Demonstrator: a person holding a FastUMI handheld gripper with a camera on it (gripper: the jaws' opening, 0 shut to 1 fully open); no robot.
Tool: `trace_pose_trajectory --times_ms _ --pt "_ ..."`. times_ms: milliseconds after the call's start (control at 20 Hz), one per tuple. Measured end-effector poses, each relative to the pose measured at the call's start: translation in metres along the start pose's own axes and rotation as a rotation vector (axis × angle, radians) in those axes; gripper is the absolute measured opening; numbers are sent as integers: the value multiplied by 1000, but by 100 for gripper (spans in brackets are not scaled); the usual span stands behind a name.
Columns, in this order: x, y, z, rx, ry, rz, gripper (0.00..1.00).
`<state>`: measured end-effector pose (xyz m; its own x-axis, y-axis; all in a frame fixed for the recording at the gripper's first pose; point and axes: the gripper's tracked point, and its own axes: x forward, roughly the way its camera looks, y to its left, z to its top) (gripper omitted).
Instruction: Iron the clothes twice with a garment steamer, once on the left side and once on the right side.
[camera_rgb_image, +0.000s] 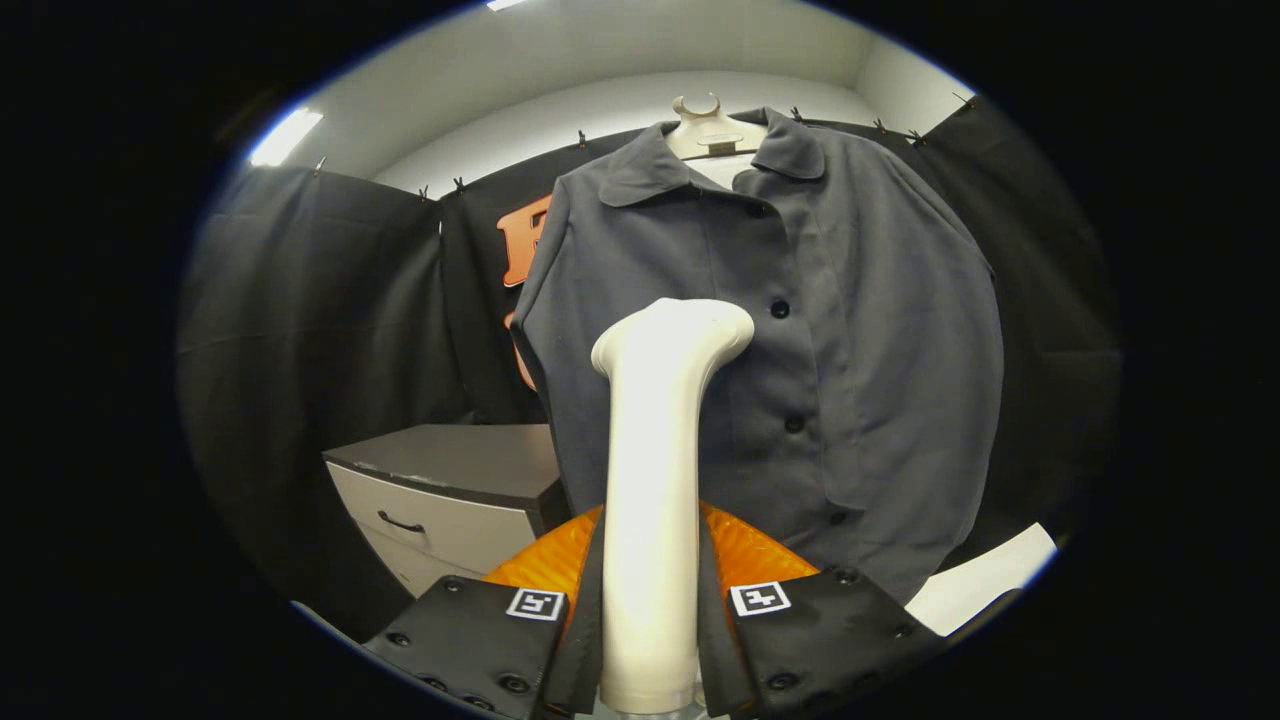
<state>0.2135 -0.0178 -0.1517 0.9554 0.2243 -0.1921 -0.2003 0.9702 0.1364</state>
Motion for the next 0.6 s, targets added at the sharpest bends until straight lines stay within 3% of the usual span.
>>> trace_pose_trajectory --times_ms 600 --pt "-15 -6 -92 12 118 -16 47"
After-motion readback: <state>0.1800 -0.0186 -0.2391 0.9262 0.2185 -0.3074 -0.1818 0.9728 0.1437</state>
